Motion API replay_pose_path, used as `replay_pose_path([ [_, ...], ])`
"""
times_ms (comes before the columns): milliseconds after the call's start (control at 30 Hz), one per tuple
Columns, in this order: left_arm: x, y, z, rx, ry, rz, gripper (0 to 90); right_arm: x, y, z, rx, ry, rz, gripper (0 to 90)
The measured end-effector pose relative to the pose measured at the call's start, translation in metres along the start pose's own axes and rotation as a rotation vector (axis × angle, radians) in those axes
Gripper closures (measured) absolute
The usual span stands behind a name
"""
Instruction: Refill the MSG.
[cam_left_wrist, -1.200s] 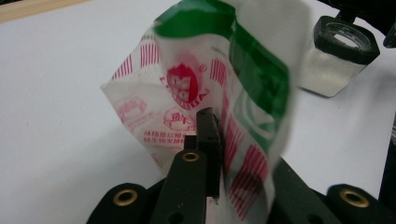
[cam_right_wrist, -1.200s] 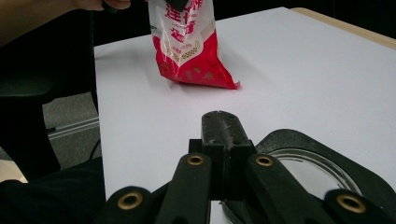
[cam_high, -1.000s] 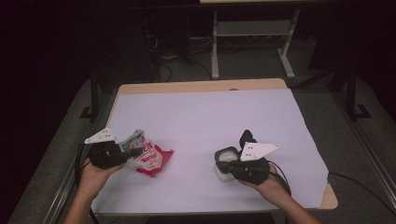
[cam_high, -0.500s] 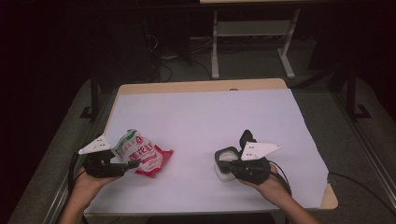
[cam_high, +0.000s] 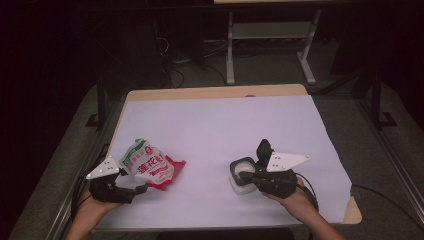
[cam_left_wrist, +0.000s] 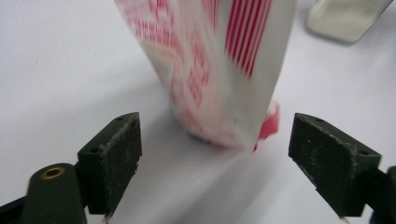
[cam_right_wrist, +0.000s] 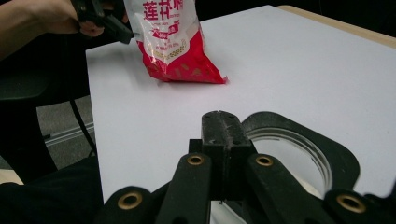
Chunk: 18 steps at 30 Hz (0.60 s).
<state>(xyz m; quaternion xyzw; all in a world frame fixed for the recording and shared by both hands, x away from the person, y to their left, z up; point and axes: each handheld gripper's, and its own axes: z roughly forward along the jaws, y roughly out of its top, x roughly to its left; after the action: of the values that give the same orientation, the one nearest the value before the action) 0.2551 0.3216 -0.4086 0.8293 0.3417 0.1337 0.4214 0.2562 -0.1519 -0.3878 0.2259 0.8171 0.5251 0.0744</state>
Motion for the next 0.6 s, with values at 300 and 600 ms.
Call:
replay_pose_path([
  [300,-0.001,-0.013,0.005,0.029,0.012,-0.006,13.9,-0.002,-0.010,-0.017,-0.010,-0.027,0.027,89.9],
  [600,0.000,-0.018,0.010,0.048,0.021,0.006,13.7,-0.004,-0.027,-0.032,-0.003,-0.049,0.061,89.9],
])
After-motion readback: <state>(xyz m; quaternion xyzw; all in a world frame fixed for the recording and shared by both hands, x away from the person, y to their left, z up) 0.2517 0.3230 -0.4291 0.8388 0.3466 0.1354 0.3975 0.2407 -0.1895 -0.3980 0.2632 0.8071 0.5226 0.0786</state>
